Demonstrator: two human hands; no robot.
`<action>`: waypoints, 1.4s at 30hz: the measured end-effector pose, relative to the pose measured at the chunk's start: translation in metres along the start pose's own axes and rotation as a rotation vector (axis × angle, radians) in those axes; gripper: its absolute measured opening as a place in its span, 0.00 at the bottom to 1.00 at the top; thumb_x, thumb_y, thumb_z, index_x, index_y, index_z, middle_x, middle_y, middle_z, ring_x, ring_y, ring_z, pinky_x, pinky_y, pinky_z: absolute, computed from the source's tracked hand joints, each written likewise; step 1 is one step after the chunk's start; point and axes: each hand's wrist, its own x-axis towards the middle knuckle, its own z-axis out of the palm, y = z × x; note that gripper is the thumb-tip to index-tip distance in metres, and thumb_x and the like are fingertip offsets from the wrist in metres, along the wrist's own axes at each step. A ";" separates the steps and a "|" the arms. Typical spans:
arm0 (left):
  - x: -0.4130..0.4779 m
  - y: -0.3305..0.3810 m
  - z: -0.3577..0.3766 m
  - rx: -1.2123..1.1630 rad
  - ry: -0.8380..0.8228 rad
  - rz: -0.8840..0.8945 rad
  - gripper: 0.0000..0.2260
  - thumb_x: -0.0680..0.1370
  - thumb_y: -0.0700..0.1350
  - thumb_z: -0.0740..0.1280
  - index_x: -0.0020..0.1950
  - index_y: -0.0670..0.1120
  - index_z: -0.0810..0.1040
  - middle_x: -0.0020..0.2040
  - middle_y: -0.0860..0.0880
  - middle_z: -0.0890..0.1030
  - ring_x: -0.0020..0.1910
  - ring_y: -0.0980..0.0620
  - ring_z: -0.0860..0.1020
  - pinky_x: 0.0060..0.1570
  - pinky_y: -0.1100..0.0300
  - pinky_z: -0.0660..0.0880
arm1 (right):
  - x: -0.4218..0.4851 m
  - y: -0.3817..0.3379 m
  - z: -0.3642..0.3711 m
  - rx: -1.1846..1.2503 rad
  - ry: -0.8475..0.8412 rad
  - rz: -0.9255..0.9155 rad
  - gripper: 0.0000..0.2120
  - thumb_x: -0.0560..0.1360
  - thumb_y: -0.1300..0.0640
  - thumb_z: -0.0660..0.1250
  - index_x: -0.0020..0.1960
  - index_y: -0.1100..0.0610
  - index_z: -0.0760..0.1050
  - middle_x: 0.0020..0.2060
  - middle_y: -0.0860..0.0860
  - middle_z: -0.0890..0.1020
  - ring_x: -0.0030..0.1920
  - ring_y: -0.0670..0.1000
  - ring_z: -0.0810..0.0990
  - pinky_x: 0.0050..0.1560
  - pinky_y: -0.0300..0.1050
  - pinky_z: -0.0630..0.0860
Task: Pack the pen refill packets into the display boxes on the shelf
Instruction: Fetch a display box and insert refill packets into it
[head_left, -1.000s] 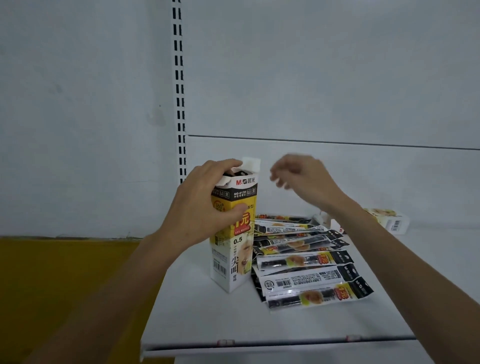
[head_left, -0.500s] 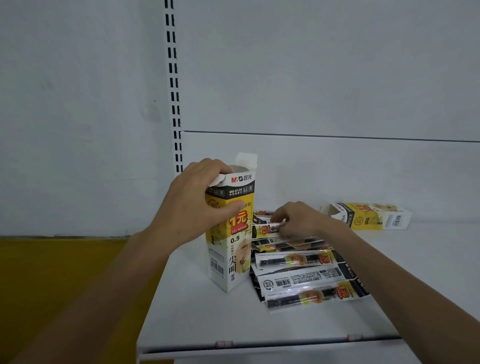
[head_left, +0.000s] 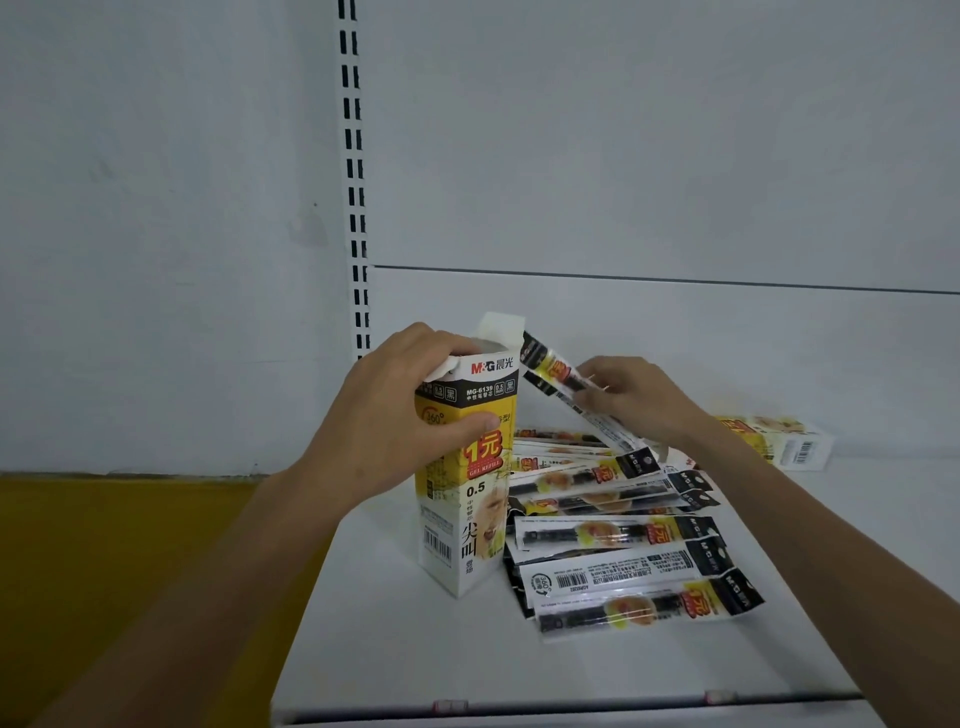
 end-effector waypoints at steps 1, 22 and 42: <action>0.000 0.001 0.000 -0.004 0.000 -0.003 0.21 0.67 0.50 0.74 0.48 0.67 0.65 0.45 0.64 0.72 0.47 0.63 0.73 0.42 0.70 0.68 | -0.001 0.000 -0.001 0.035 0.027 -0.005 0.07 0.76 0.56 0.64 0.54 0.52 0.76 0.49 0.51 0.82 0.48 0.54 0.80 0.47 0.46 0.74; -0.002 0.005 0.002 0.006 -0.031 -0.032 0.18 0.68 0.50 0.73 0.51 0.64 0.68 0.46 0.59 0.72 0.48 0.62 0.72 0.41 0.72 0.68 | -0.004 -0.155 -0.048 0.755 0.673 -0.313 0.04 0.69 0.58 0.72 0.38 0.55 0.77 0.35 0.56 0.84 0.39 0.58 0.84 0.39 0.58 0.81; -0.001 0.003 0.008 0.034 -0.001 -0.020 0.18 0.69 0.49 0.72 0.57 0.51 0.74 0.50 0.56 0.73 0.48 0.64 0.72 0.42 0.74 0.68 | 0.003 -0.158 -0.014 0.160 0.574 -0.394 0.07 0.75 0.59 0.66 0.49 0.61 0.69 0.33 0.46 0.73 0.29 0.42 0.73 0.32 0.31 0.69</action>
